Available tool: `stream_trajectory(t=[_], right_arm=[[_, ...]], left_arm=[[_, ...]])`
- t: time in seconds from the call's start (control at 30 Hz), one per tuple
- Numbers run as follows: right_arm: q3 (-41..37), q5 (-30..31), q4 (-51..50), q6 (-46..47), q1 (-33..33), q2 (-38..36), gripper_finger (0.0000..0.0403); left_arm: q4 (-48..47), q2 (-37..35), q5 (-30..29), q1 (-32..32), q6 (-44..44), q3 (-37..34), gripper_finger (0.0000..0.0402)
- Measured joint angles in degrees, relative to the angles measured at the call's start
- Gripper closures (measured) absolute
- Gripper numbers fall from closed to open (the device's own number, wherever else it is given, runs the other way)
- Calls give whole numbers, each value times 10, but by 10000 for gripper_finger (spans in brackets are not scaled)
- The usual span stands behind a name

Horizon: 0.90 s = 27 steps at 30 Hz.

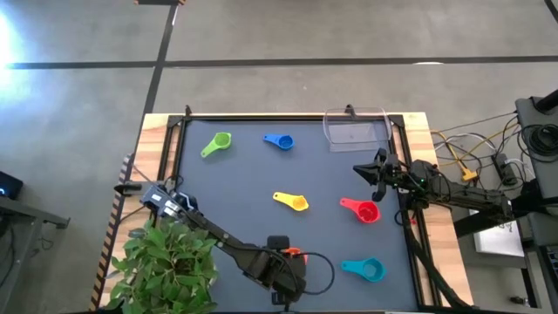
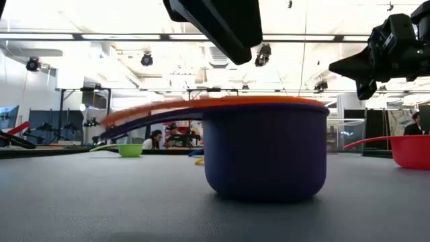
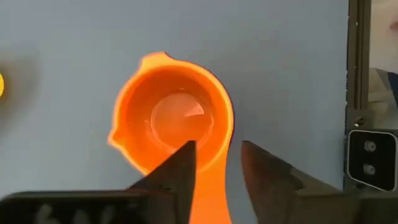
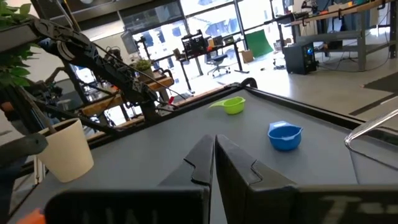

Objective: Nest measuring cups in basket
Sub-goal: Stack the orange measuring cup on top of the purple measuring cup, then move the stacked measuring cups to the middle left of the table

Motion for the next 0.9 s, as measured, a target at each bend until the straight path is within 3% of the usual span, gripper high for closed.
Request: stream_trajectory(t=[0.23, 0.37, 0.9], right_arm=[[0, 0, 0, 0, 0, 0, 394], [0, 0, 0, 0, 0, 0, 394], [0, 0, 0, 0, 0, 0, 394]], left_arm=[[17, -1, 0, 0, -26, 0, 183], [54, 4, 0, 0, -21, 0, 158], [76, 54, 8, 1, -8, -1, 189]])
